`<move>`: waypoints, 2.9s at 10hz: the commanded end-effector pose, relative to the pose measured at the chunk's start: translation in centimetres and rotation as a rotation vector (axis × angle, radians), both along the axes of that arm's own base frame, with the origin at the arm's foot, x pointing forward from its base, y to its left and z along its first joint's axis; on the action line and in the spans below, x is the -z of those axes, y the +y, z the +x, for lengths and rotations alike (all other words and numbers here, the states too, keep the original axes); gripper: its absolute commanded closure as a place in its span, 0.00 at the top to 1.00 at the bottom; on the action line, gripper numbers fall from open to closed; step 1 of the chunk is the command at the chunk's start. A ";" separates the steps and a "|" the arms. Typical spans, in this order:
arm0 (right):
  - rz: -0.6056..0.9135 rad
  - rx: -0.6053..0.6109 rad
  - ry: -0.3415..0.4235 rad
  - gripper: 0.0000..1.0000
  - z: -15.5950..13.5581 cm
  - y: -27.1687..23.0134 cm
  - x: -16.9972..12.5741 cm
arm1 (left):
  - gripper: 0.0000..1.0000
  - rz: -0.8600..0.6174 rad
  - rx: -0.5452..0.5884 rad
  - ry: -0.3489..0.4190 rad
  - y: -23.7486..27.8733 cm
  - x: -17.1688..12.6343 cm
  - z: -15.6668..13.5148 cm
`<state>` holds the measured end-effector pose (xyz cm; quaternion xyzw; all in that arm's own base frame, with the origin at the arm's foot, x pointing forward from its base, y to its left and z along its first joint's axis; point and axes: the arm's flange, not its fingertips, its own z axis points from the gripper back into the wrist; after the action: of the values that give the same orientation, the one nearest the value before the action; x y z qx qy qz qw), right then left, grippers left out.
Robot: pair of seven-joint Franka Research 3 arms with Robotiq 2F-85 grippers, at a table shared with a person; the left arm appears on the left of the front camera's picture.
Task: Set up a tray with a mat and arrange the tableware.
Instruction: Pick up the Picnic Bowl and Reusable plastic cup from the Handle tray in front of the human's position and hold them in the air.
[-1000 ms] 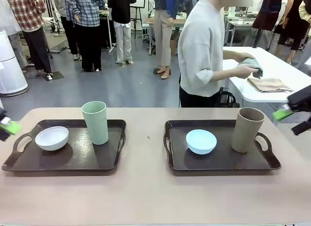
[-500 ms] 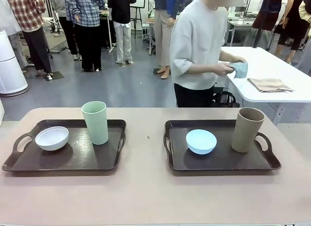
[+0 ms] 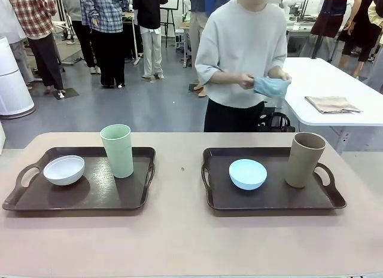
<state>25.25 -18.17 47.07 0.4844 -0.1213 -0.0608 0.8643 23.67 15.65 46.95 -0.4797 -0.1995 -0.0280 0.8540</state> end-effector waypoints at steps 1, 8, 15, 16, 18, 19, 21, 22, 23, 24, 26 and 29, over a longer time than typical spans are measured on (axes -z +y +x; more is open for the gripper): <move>0.007 0.015 -0.004 1.00 -0.2 -0.3 -0.2 | 1.00 -0.020 -0.009 -0.007 0.6 0.2 -0.3; 0.007 0.015 -0.004 1.00 -0.2 -0.3 -0.2 | 1.00 -0.020 -0.009 -0.007 0.6 0.2 -0.3; 0.007 0.015 -0.004 1.00 -0.2 -0.3 -0.2 | 1.00 -0.020 -0.009 -0.007 0.6 0.2 -0.3; 0.007 0.015 -0.004 1.00 -0.2 -0.3 -0.2 | 1.00 -0.020 -0.009 -0.007 0.6 0.2 -0.3; 0.007 0.015 -0.004 1.00 -0.2 -0.3 -0.2 | 1.00 -0.020 -0.009 -0.007 0.6 0.2 -0.3; 0.007 0.015 -0.004 1.00 -0.2 -0.3 -0.2 | 1.00 -0.020 -0.009 -0.007 0.6 0.2 -0.3; 0.007 0.015 -0.004 1.00 -0.2 -0.3 -0.2 | 1.00 -0.020 -0.009 -0.007 0.6 0.2 -0.3; 0.007 0.015 -0.004 1.00 -0.2 -0.3 -0.2 | 1.00 -0.020 -0.009 -0.007 0.6 0.2 -0.3; 0.007 0.015 -0.004 1.00 -0.2 -0.3 -0.2 | 1.00 -0.020 -0.009 -0.007 0.6 0.2 -0.3; 0.007 0.015 -0.004 1.00 -0.2 -0.3 -0.2 | 1.00 -0.020 -0.009 -0.007 0.6 0.2 -0.3; 0.007 0.015 -0.004 1.00 -0.2 -0.3 -0.2 | 1.00 -0.020 -0.009 -0.007 0.6 0.2 -0.3; 0.007 0.015 -0.004 1.00 -0.2 -0.3 -0.2 | 1.00 -0.020 -0.009 -0.007 0.6 0.2 -0.3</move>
<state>24.79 -18.39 47.21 0.4759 -0.1193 -0.0715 0.8684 23.28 16.05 46.69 -0.4803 -0.1951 -0.0159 0.8550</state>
